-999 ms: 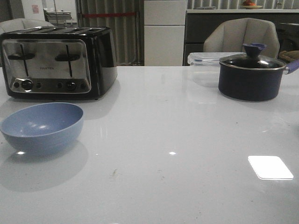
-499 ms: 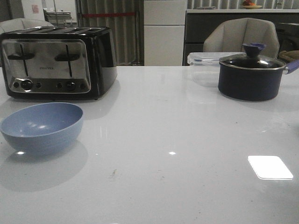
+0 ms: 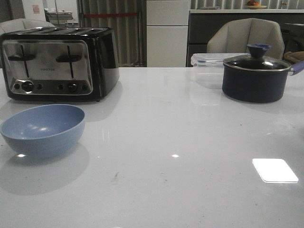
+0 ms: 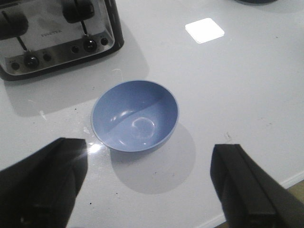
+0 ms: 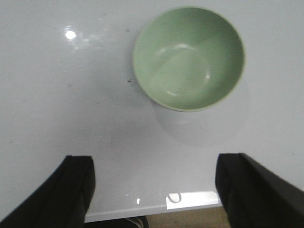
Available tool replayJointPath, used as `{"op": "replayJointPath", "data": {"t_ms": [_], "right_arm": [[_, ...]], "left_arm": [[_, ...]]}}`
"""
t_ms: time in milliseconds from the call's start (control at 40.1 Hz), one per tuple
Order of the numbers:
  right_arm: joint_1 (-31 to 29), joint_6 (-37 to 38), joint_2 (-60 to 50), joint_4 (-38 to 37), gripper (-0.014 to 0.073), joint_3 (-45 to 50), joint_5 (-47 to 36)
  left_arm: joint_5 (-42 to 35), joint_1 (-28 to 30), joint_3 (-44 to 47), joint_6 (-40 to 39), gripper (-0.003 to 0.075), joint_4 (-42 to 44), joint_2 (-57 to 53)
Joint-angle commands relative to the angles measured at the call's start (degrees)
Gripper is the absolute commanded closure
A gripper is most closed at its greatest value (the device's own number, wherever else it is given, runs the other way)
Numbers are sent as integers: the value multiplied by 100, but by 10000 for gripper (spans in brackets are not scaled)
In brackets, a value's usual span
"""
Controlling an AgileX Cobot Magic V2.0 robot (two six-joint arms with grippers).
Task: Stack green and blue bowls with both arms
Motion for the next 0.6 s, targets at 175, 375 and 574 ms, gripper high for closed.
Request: {"op": "replayJointPath", "data": {"t_ms": [175,375,574], "right_arm": [[-1608,-710,1403,886,-28,-948,104],[-2043,-776,2512,989,-28,-1429,33],[-1934,-910,3434,1026,-28,-1824,-123]], "left_arm": [[-454,-78,-196,13,137,-61,225],[-454,-78,-196,13,137,-61,235],[-454,-78,-196,13,137,-61,235]]}}
